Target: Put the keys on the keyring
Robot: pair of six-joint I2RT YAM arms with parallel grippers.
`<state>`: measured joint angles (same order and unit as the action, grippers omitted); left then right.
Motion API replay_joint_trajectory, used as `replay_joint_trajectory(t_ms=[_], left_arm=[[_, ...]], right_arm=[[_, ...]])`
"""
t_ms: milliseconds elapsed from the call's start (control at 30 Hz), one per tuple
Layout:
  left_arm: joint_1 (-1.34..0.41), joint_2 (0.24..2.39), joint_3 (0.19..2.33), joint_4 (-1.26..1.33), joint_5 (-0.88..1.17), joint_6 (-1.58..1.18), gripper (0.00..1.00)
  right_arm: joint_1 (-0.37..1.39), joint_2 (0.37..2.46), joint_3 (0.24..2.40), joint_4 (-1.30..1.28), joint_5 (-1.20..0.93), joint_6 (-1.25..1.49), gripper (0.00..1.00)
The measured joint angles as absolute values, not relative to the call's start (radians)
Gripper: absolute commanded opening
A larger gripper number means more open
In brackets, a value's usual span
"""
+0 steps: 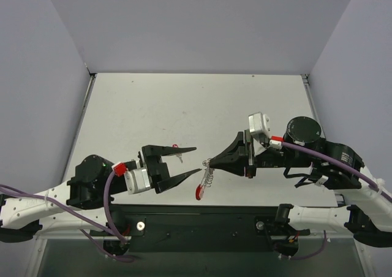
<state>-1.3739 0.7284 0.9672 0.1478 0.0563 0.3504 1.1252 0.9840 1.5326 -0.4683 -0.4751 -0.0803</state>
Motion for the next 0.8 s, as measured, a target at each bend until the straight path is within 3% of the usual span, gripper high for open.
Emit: replay_joint_trajectory(t_ms=[300, 433, 533, 667, 800], left_arm=[[-1.374, 0.745, 1.002, 0.035, 0.048, 0.324, 0.45], [-1.373, 0.762, 1.046, -0.007, 0.049, 0.317, 0.44], [-1.365, 0.783, 1.074, -0.023, 0.057, 0.303, 0.45], [-1.333, 0.817, 1.102, -0.033, 0.091, 0.264, 0.56], [-1.227, 0.847, 1.113, -0.020, 0.189, 0.160, 0.59]], right_arm=[[1.100, 1.001, 1.513, -0.469, -0.487, -0.080, 0.00], [1.098, 1.001, 1.513, -0.468, -0.503, -0.080, 0.00], [1.098, 1.001, 1.513, -0.468, -0.516, -0.080, 0.00], [1.098, 0.994, 1.513, -0.467, -0.529, -0.080, 0.00], [1.098, 0.961, 1.510, -0.458, -0.527, -0.080, 0.00]])
